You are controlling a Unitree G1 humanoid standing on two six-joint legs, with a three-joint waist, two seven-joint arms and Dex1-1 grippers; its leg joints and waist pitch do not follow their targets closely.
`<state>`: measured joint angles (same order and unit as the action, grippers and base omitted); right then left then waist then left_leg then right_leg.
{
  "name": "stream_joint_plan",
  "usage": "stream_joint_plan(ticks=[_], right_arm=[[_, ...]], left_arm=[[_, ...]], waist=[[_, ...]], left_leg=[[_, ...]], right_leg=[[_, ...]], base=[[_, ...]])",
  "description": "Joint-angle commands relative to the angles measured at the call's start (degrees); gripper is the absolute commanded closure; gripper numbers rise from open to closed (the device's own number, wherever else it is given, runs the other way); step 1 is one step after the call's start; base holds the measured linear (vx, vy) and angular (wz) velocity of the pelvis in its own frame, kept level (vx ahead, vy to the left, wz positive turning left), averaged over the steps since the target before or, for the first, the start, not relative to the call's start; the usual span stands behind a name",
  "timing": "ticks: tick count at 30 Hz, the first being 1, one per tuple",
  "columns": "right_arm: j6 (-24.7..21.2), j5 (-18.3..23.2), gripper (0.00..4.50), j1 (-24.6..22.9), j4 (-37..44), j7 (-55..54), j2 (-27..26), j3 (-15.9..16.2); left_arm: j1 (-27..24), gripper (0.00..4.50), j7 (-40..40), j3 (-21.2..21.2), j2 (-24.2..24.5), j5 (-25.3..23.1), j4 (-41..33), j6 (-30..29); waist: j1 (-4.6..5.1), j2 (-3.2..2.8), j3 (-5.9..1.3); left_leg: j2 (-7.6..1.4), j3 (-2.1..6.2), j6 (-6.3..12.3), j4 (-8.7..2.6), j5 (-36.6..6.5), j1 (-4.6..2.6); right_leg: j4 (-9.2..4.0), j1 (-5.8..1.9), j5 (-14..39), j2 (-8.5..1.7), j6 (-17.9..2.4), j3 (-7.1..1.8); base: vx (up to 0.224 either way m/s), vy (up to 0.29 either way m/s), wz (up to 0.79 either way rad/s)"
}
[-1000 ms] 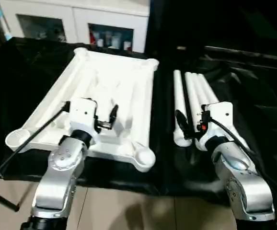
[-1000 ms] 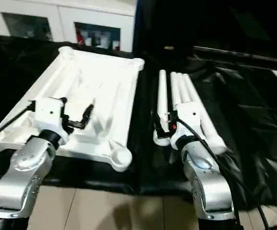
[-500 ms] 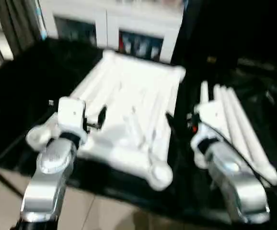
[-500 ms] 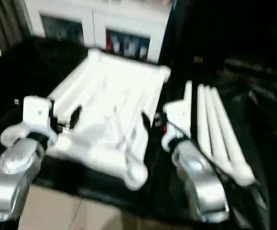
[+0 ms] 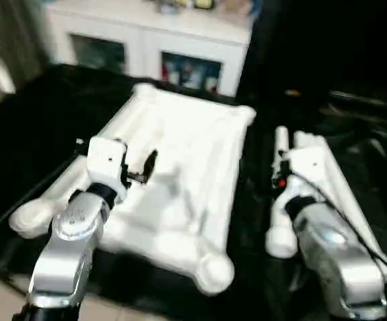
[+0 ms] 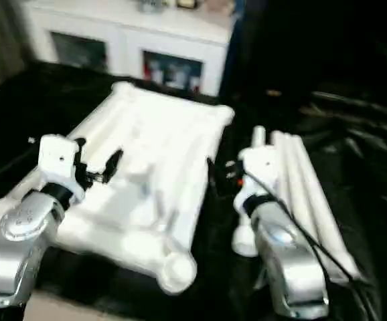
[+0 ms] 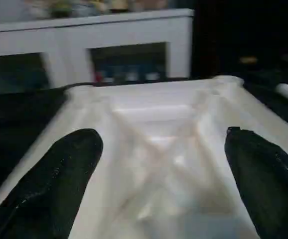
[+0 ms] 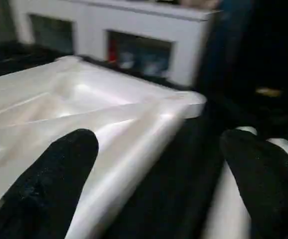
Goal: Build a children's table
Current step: Move to table
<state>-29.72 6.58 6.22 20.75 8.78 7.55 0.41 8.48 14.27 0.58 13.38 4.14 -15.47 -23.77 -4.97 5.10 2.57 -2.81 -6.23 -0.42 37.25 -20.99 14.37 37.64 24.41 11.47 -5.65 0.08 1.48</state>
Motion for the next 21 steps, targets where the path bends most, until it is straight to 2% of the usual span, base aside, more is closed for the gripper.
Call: stream_joint_plan(ticks=[1,2,3,4,5,6,7,8,9,10,11,12,13,14,15,16,17,18,19,20,21], right_arm=[[-1.00,0.00,0.05,-1.07,0.90,-0.74,0.31,-1.47],[-1.01,-0.04,0.05,-1.10,0.93,-0.75,0.28,-1.49],[-1.01,-0.20,0.05,-1.14,1.00,-0.82,0.32,-1.43],[-0.96,-0.45,0.05,-1.12,0.99,-0.90,0.55,-1.24],[-0.93,-0.66,0.05,-1.11,1.05,-0.93,0.76,-1.03],[-0.93,-0.71,0.05,-1.11,1.06,-0.93,0.82,-0.98],[-0.84,-1.24,0.05,-1.09,1.21,-0.92,1.19,-0.56],[-0.82,-1.22,0.05,-1.11,1.28,-0.92,1.18,-0.57],[-0.79,-1.20,0.05,-1.15,1.38,-0.91,1.15,-0.58],[-2.05,-0.23,0.05,-1.29,1.60,-0.90,0.63,-1.09],[-2.82,0.68,0.05,-1.35,1.64,-1.03,-0.02,-1.66],[-2.75,0.54,0.05,-1.31,1.61,-0.98,0.10,-1.55],[-2.47,-0.03,0.05,-1.18,1.51,-0.76,0.61,-1.15],[-2.09,-0.64,0.05,-1.05,1.36,-0.55,1.17,-0.76],[-1.85,-1.12,0.05,-0.99,1.22,-0.68,1.38,-0.55],[-1.63,-1.12,0.05,-0.90,1.04,-0.94,1.16,-0.74],[-1.36,-1.09,0.05,-0.80,0.83,-1.25,0.86,-1.00],[-1.54,-1.02,0.05,-0.49,0.64,-1.34,0.85,-0.94],[-1.58,-1.06,0.05,-0.39,0.59,-1.32,0.92,-0.85],[-1.70,-1.07,0.05,-0.24,0.54,-1.19,1.02,-0.61],[-1.86,-1.05,0.05,-0.10,0.50,-1.08,1.16,-0.39]], left_arm=[[-0.25,0.00,2.00,2.39,0.51,0.62,-0.28,0.03],[-0.29,0.00,2.09,2.46,0.58,0.61,-0.28,0.07],[-0.53,0.00,2.54,2.77,0.61,0.91,-0.40,-0.31],[-0.77,0.00,2.78,3.58,0.77,0.48,-0.40,-0.84],[-0.98,0.00,2.99,4.05,0.83,-0.06,-0.25,0.00],[-1.03,0.00,3.04,4.16,0.85,-0.20,-0.21,0.22],[-1.37,0.00,2.91,4.03,0.10,-0.16,0.11,1.67],[-1.31,0.00,2.63,3.87,-0.10,-0.09,0.24,1.33],[-1.23,0.00,2.21,3.63,-0.40,0.00,0.43,0.83],[-0.78,0.00,1.56,2.73,-1.66,1.79,0.49,-0.89],[-0.53,0.00,1.72,2.34,-2.31,3.26,0.12,-1.97],[-0.50,0.00,1.58,2.42,-2.38,3.14,0.00,-1.77],[-0.36,0.00,1.09,2.76,-2.56,2.63,-0.33,-0.99],[-0.26,0.00,0.35,3.17,-2.59,1.58,-0.52,-0.03],[0.03,0.00,-1.64,3.59,-2.30,-1.02,-0.40,1.01],[0.23,0.00,-2.11,3.79,-2.32,-1.70,-0.20,1.56],[0.45,0.00,-2.56,4.01,-2.38,-2.36,0.05,2.18],[0.61,0.00,-2.99,4.35,-2.51,-3.04,0.18,2.17],[0.66,0.00,-3.13,4.38,-2.62,-3.11,0.25,2.02],[0.80,0.00,-3.66,4.03,-3.21,-2.85,0.42,1.91],[1.03,0.00,-4.09,3.40,-4.02,-2.36,0.60,1.52]], waist=[[-2.32,-0.57,-2.66],[-2.28,-0.46,-2.44],[-2.23,-1.14,-1.90],[-1.73,-1.52,-2.13],[-1.61,-3.14,-2.12],[-1.30,-4.57,-2.08],[0.90,-7.20,-3.14],[1.24,-5.69,-3.65],[0.59,-6.39,-3.22],[0.34,-5.70,-3.93],[-0.59,-3.01,-3.47],[-1.52,-2.94,-3.23],[-2.53,-1.62,-3.03],[-4.55,-1.25,-2.42],[-5.04,-0.90,-2.02],[-4.89,0.01,-1.55],[-4.23,-2.66,-1.91],[-1.82,-4.89,-2.29],[0.61,-5.67,-2.64],[1.51,-6.87,-2.76],[2.16,-6.93,-2.81]], left_leg=[[-2.20,1.16,6.84,4.09,0.78,4.41],[-3.45,2.21,0.97,5.65,3.81,6.71],[-3.96,2.54,-0.68,5.51,5.47,7.00],[-4.64,2.67,-2.64,4.39,10.46,8.57],[-5.94,2.60,-2.76,-0.62,18.13,8.58],[-6.61,2.25,-2.34,-4.19,21.82,8.04],[-10.28,4.83,-0.95,-5.07,25.59,4.71],[-11.58,5.54,2.37,-3.61,36.21,3.22],[-10.73,4.61,1.89,-3.04,38.09,3.88],[-10.18,0.06,-2.77,-1.75,37.44,2.97],[-7.75,-3.06,-8.15,-2.65,26.01,4.80],[-6.86,-4.17,-9.84,-2.88,17.56,5.28],[-5.89,-3.86,-8.61,-1.62,3.83,6.70],[-5.88,-2.13,-5.32,2.14,-3.44,7.19],[-5.68,-0.94,-4.08,3.57,-4.50,8.15],[-6.01,2.65,-0.79,3.05,0.05,10.86],[-7.34,3.74,-1.10,0.17,3.95,9.31],[-7.99,3.45,-2.28,-6.70,2.31,5.80],[-10.93,5.36,-7.16,-8.04,-3.31,4.39],[-13.06,7.44,-11.76,-9.04,-5.81,3.98],[-15.06,8.57,-11.75,-9.75,-3.89,3.50]], right_leg=[[-9.97,-10.26,19.27,-11.00,-19.81,-10.47],[-8.87,-11.37,17.99,-9.55,-24.14,-9.23],[-8.83,-10.78,16.41,-9.13,-25.02,-8.15],[-7.94,-11.05,7.80,-7.57,-25.80,-6.26],[-6.89,-9.04,1.52,-4.42,-22.99,-3.00],[-5.80,-7.76,0.88,-1.75,-19.53,-0.79],[-0.85,-3.59,-2.97,2.86,-10.23,1.05],[-1.15,-2.85,-7.82,0.79,-6.78,-0.02],[-1.95,-2.56,-9.52,0.15,-6.59,-0.57],[-3.15,-1.90,-12.38,0.35,-6.34,-3.05],[-3.20,-3.42,-11.67,1.74,-5.31,-5.09],[-4.09,-3.61,-9.02,1.58,-4.99,-6.64],[-6.15,-6.02,-0.66,-0.99,-5.63,-11.00],[-9.48,-6.70,13.54,-5.10,-6.31,-17.05],[-10.16,-7.52,19.33,-5.98,-6.19,-19.51],[-9.12,-8.71,20.58,-7.00,-7.67,-17.21],[-8.91,-6.84,18.28,-5.27,-9.99,-14.74],[-5.70,-3.30,13.49,2.76,-9.30,-7.33],[-1.24,-1.83,5.01,4.24,-5.47,-3.70],[-0.08,-1.74,2.82,3.53,-3.68,-1.74],[0.70,-1.24,3.51,3.09,-3.16,-0.89]], base=[[0.135,-0.062,0.08],[0.111,-0.044,0.04],[0.120,-0.017,-0.06],[0.120,-0.017,-0.06],[0.091,0.005,-0.05],[0.081,0.041,0.00],[0.081,0.041,0.00],[0.085,0.057,0.02],[0.061,0.053,0.04],[0.061,0.053,0.04],[0.008,0.040,-0.21],[-0.043,0.032,-0.53],[-0.043,0.032,-0.53],[-0.061,0.068,-0.54],[-0.050,0.102,-0.61],[-0.050,0.102,-0.61],[-0.057,0.130,-0.42],[-0.052,0.163,-0.03],[-0.052,0.163,-0.03],[-0.047,0.145,0.07],[-0.052,0.070,0.07]])
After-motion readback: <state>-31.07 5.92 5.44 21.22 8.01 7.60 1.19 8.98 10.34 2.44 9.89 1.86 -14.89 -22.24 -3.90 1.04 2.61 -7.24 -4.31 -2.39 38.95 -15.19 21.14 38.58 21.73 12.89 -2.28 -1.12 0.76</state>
